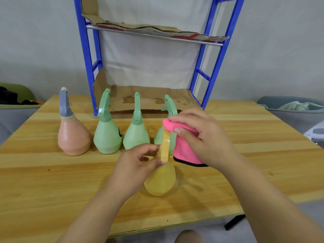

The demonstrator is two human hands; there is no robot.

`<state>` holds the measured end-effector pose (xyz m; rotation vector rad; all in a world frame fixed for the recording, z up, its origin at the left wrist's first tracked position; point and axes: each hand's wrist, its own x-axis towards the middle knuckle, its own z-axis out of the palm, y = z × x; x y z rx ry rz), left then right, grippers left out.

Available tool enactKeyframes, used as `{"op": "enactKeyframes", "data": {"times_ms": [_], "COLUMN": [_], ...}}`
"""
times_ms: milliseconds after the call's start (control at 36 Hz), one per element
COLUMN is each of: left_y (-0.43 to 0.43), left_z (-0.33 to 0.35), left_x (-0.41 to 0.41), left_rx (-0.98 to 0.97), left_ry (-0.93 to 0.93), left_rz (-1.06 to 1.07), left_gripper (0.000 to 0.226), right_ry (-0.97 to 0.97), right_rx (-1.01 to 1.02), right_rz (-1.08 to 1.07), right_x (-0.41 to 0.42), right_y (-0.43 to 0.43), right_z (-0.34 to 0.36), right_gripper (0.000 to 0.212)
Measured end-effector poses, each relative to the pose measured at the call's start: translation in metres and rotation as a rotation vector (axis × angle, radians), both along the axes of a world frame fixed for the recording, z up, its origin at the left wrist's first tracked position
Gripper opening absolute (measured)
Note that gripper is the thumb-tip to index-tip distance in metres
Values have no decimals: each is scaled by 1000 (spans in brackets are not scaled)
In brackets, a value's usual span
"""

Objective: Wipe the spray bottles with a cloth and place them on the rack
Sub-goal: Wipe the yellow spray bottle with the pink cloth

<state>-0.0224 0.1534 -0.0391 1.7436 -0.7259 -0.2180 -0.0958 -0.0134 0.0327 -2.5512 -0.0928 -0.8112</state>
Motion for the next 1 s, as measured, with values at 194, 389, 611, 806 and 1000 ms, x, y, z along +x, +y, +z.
{"op": "enactKeyframes", "data": {"times_ms": [194,389,611,806,1000], "left_y": [2,3,2,5,12], "left_z": [1,1,0,4,11], "left_x": [1,2,2,3,1], "left_rx": [-15,-35,-23,38,-136], "left_ry": [10,-50,-27,-16,57], "left_rz": [-13,-40,-20,-50,18], "left_gripper": [25,24,25,26,22], "right_ry": [-8,23,-50,-59,-64], "right_rx": [-201,-334,-309,-137,50], "right_rz": [90,193,21,-40,-175], "right_x": [-2,-27,-12,3,-14], "right_y": [2,21,8,-3,-6], "right_z": [-6,-19,-16,-17,-29], "right_gripper": [28,25,28,34,30]}}
